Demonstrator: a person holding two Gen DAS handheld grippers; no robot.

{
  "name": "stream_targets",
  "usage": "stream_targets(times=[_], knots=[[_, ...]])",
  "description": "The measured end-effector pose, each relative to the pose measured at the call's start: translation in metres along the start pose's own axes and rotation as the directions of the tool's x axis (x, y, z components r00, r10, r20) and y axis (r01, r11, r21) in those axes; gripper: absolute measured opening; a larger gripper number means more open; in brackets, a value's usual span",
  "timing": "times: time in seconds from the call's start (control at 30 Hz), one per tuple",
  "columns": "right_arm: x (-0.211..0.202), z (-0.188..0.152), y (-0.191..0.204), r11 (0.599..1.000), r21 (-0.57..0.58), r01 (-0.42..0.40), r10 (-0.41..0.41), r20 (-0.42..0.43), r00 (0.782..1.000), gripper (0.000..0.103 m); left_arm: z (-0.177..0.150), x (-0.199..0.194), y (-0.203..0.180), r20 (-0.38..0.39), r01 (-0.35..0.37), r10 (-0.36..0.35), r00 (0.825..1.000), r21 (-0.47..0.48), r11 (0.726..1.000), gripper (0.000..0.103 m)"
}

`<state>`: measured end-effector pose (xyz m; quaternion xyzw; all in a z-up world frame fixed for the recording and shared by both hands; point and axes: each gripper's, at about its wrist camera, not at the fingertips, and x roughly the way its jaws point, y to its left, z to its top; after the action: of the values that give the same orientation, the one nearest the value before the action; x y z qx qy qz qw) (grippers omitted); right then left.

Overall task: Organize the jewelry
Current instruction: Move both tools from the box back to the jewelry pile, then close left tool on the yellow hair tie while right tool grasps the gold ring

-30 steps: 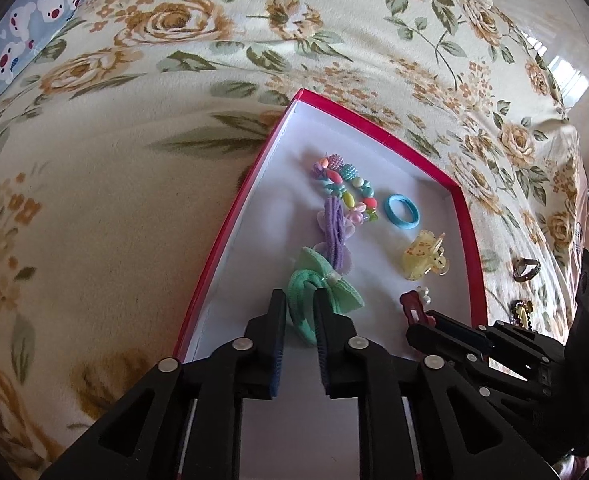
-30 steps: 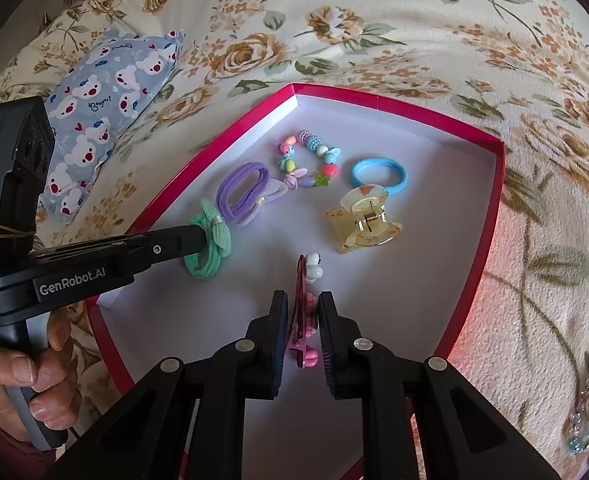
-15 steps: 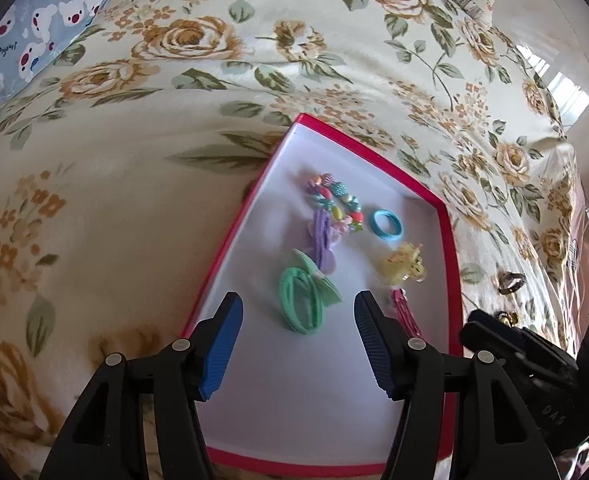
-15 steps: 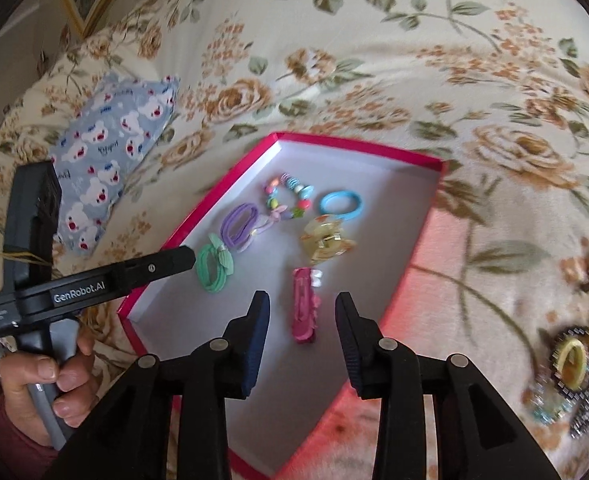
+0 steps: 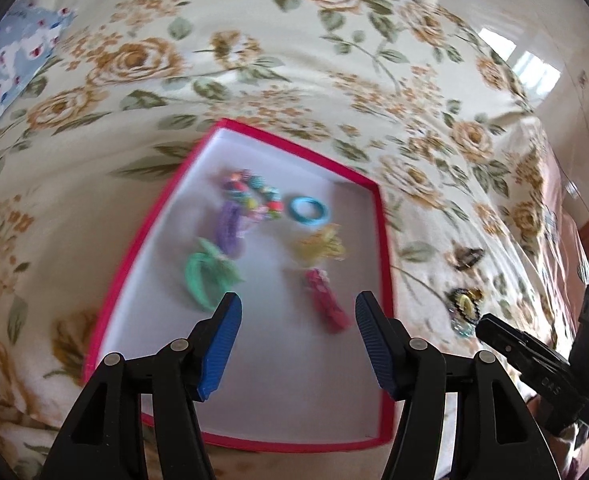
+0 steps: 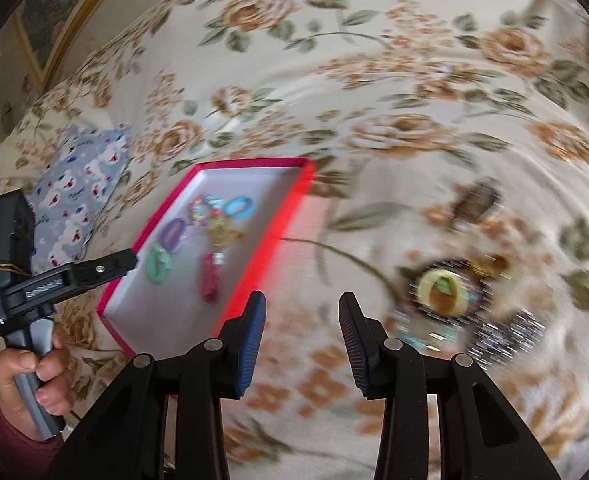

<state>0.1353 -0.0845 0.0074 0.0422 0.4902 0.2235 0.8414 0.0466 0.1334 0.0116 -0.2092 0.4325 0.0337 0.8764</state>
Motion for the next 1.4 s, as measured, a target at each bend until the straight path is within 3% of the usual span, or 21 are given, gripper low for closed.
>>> stream_targets(times=[0.3,0.6,1.0,1.1,1.4], knots=[[-0.041,-0.028,-0.062,0.988,0.115,0.106,-0.109,0.025,0.994,0.040,-0.005,0.017,-0.043,-0.055,0.059,-0.054,0.997,0.095,0.994,0.059],[-0.062,-0.039,-0.099,0.969,0.193,0.156,-0.168,0.048,0.985,0.040,-0.005,0.038,-0.080,-0.094,0.087,-0.073,0.993,0.160,0.983,0.059],[-0.059,-0.040,-0.107,0.968,0.205,0.148,-0.159,0.036,0.987,0.040,-0.003,0.064,-0.109,-0.125,0.097,-0.072,0.989,0.207,0.973,0.058],[-0.055,-0.040,-0.109,0.967,0.205,0.149,-0.158,0.027,0.987,0.045,-0.001,0.076,-0.117,-0.143,0.107,-0.077,0.987,0.215,0.971,0.058],[-0.042,-0.034,-0.116,0.970,0.185,0.155,-0.158,0.001,0.987,0.045,0.012,0.120,-0.153,-0.192,0.143,-0.091,0.977,0.278,0.950,0.052]])
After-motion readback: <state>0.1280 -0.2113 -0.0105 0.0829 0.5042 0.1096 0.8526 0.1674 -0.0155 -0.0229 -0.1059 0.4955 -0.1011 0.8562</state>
